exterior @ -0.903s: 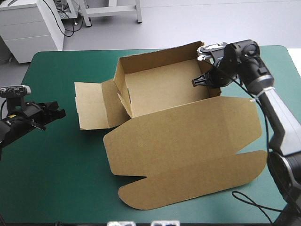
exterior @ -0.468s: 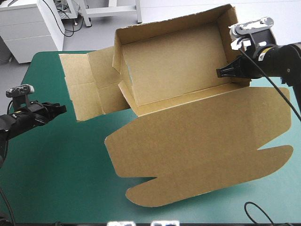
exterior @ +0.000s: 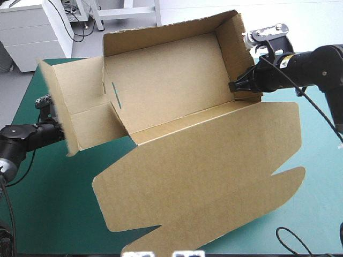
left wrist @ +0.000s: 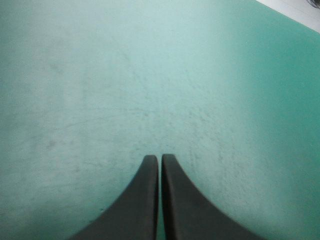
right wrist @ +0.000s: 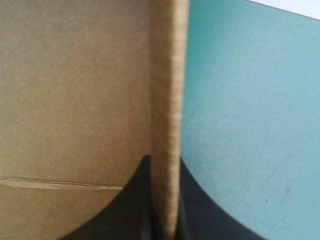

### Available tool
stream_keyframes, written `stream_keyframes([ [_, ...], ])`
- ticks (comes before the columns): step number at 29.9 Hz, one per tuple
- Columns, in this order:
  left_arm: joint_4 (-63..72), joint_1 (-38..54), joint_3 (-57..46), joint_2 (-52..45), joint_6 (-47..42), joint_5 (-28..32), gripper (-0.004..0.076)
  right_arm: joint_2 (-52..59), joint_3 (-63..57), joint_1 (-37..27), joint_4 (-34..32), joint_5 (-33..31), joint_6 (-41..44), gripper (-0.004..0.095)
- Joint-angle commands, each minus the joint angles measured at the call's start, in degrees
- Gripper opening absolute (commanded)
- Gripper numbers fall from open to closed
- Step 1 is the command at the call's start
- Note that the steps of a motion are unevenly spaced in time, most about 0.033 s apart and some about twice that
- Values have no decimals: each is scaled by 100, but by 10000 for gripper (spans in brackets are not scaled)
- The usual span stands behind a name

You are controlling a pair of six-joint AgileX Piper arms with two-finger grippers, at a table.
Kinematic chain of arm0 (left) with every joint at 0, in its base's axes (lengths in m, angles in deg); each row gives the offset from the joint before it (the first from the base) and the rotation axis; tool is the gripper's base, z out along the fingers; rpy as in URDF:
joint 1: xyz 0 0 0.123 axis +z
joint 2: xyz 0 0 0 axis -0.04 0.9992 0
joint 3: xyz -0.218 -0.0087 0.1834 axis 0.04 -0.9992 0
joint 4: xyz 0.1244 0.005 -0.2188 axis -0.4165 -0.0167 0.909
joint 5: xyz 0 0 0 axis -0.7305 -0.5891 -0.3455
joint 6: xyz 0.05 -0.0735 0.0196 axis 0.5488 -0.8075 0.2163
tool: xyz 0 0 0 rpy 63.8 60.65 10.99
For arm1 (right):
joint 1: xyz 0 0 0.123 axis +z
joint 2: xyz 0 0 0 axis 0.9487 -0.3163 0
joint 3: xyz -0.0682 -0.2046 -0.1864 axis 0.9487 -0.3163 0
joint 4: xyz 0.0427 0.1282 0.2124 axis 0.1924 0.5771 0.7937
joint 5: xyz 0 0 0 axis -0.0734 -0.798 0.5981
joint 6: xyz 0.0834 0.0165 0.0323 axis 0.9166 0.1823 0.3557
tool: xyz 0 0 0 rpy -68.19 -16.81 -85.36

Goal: Fold the box

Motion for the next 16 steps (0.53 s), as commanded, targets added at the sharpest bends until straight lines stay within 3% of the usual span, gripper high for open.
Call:
stream_keyframes([
  [1,559,-346,139,-177,341,-65,7,-44,176,-27,213,29,-67,-19],
  [4,946,-409,139,-177,354,-195,7,-269,176,-27,213,29,-134,-19],
  [13,2252,-409,139,-190,396,-1481,-7,-901,176,-27,68,39,-174,-19],
  [16,2625,-409,139,-272,396,-1649,-8,-1031,176,-27,158,39,-174,-18],
])
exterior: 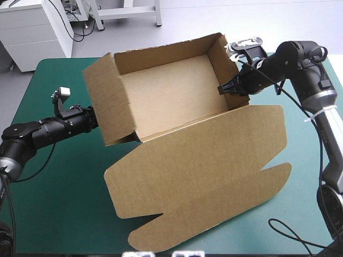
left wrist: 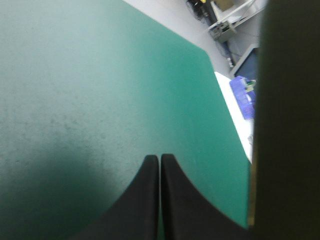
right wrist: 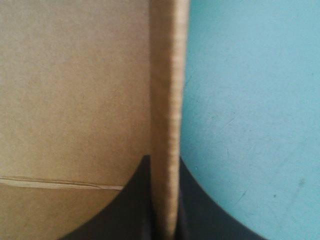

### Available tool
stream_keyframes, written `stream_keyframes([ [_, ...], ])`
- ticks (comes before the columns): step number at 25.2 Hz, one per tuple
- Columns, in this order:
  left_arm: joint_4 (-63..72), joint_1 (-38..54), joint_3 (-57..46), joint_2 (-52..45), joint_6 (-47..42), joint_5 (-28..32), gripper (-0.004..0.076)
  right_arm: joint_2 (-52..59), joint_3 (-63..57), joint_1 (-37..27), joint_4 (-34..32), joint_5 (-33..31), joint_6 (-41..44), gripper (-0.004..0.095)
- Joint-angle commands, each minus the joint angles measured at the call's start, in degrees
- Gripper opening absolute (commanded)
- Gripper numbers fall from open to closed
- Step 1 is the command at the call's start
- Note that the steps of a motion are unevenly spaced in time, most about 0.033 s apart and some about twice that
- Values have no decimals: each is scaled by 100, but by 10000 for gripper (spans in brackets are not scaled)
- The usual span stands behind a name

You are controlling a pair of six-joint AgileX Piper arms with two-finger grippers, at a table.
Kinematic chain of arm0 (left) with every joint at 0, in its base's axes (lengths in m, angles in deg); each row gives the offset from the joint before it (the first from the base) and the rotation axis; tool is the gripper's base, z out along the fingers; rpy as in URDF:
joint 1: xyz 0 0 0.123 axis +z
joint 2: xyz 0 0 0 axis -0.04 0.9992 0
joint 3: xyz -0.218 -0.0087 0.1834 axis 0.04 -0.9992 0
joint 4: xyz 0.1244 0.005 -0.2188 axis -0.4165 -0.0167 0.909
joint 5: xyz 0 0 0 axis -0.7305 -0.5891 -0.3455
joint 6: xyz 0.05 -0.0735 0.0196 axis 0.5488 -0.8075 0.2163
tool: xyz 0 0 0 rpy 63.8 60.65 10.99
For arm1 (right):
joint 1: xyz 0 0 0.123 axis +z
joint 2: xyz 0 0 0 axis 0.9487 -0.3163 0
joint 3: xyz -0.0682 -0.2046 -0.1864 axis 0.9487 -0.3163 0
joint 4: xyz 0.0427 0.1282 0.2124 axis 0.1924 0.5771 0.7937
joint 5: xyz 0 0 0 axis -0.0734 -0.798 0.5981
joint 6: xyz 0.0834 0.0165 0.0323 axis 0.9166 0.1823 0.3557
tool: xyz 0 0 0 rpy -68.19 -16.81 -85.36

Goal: Fold the box

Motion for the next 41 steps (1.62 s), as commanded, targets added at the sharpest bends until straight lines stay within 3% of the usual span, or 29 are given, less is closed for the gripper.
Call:
stream_keyframes([
  [1,807,-32,139,-287,31,-340,-8,125,176,-16,288,37,-12,-18],
  [10,725,-160,139,-881,-277,-88,-8,50,176,-4,344,186,26,-17],
  [14,199,-375,139,-1214,-632,277,-8,47,176,-4,319,209,26,-17],
  [20,-195,-517,139,-1507,-860,92,-8,47,176,-4,319,274,26,-17],
  [24,-1021,-617,163,-1596,-1365,331,-8,47,176,-4,311,289,26,-17],
  [32,-2484,-921,1241,-1644,-2362,716,-8,47,176,-4,311,392,35,-15],
  [41,-2490,-1117,1305,-1600,-2463,878,-7,47,176,-4,311,400,35,-15],
])
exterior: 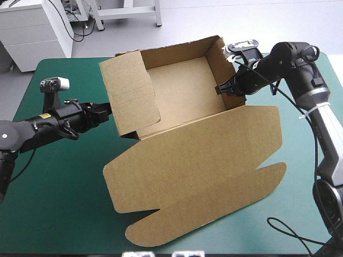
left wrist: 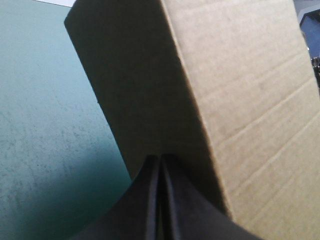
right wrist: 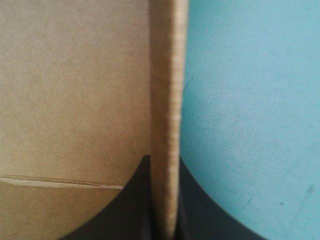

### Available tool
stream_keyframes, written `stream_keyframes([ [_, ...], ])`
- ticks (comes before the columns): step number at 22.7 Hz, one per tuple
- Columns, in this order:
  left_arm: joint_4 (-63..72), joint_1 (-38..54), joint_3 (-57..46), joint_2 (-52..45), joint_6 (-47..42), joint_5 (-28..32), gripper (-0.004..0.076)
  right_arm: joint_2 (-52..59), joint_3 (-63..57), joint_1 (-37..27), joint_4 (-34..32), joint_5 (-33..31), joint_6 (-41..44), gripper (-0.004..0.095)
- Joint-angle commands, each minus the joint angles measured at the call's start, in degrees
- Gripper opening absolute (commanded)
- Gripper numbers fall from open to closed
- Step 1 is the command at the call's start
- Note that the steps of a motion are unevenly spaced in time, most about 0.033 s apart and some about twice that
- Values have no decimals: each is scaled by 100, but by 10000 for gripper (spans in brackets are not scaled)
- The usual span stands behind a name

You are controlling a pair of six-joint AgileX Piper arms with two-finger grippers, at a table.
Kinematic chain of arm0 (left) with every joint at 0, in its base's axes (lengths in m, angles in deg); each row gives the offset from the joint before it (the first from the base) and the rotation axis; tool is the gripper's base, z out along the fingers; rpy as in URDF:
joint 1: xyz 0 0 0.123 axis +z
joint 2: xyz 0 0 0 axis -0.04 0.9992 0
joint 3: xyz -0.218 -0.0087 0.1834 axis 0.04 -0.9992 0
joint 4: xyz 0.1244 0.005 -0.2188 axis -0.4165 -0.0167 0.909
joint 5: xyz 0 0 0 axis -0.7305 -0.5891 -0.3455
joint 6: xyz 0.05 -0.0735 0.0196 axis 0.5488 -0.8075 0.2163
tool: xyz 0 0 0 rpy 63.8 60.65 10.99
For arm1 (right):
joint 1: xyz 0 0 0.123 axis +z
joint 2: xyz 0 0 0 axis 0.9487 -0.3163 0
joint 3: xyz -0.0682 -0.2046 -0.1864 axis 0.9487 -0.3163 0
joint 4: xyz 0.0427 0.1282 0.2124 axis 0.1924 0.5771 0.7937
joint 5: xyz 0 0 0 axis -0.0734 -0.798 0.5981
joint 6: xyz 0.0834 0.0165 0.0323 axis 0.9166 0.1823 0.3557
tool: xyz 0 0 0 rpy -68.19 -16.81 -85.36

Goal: Fold the box

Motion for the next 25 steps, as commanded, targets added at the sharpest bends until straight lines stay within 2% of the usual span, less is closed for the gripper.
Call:
stream_keyframes([
  [1,335,-33,209,-75,-64,236,-7,264,176,-14,248,283,35,-15],
  [4,255,-36,209,-65,-64,206,0,264,176,-14,248,283,35,-15],
  [6,271,-36,209,-65,196,38,87,264,176,-14,248,283,6,-15],
  [7,347,-36,221,-65,223,12,181,255,176,-14,248,283,-7,-15],
  [12,1123,-33,348,-65,223,41,391,242,176,-14,199,174,-61,-15],
  [17,1383,-23,348,-65,223,43,398,242,176,-14,-28,104,-61,-15],
  [25,1490,-23,348,49,80,273,386,242,176,-14,-28,91,-76,-15],
])
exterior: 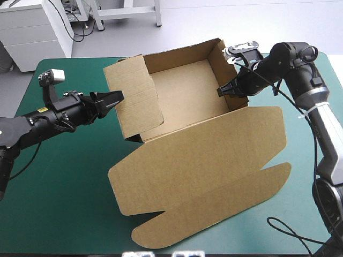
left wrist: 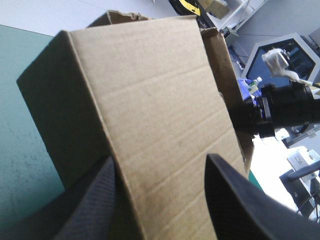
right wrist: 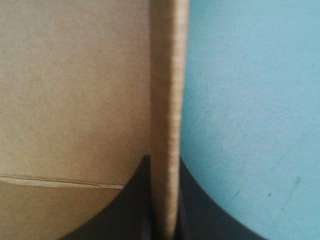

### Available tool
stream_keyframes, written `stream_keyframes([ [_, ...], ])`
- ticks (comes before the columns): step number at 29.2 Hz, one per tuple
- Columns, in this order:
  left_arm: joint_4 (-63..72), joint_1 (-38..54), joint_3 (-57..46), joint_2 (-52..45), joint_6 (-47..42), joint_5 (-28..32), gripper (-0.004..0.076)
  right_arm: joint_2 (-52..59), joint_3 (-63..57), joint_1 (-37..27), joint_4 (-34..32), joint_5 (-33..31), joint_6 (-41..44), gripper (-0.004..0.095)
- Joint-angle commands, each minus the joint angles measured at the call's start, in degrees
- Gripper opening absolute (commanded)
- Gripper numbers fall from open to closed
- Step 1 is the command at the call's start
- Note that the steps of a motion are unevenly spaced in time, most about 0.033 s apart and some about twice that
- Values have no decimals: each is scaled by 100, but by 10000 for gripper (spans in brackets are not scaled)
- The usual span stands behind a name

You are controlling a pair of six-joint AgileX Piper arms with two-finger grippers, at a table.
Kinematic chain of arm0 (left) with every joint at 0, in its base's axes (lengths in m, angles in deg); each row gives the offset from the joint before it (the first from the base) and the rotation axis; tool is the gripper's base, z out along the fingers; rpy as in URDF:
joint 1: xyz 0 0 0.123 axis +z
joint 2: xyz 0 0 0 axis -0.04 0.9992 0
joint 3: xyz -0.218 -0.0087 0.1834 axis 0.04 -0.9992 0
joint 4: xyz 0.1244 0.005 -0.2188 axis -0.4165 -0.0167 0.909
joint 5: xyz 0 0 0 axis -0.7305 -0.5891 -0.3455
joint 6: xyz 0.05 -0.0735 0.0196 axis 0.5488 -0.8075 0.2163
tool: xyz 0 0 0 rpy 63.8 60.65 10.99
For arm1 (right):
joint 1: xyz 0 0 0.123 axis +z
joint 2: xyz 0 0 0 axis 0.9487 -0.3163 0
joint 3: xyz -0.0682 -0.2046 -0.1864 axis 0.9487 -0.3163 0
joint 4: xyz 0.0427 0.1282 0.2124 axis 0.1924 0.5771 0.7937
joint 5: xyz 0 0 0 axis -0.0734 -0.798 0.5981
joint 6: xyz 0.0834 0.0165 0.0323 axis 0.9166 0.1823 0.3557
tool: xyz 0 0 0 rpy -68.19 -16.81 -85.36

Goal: Fold the box

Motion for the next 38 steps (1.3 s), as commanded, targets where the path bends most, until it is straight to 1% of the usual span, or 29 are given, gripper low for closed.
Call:
stream_keyframes([
  [1,432,-18,185,-34,-81,185,386,280,176,-14,170,189,-32,-15],
  [4,135,-18,185,-34,-81,130,386,280,176,-14,156,189,-32,-15],
  [10,47,-18,185,-34,-262,289,386,280,176,-14,128,189,-32,-15],
  [16,-565,-31,185,-30,-1018,-51,386,280,176,-14,128,253,-32,-15],
  [25,-837,-76,197,-30,-1413,-158,385,280,176,-14,198,621,-29,-15],
  [27,-968,-224,197,-30,-1546,9,385,280,176,34,189,716,-29,-15],
  [30,-1570,-663,197,-30,-1962,435,385,280,176,249,52,851,-29,-15],
  [32,-2016,-1031,197,27,-2302,731,383,280,176,481,-217,1015,-4,-15],
  [35,-2564,-1477,197,112,-2725,1065,382,280,176,780,-645,1256,258,-15],
  [38,-3163,-1658,197,223,-3294,1152,382,280,176,903,-861,1344,340,-15],
])
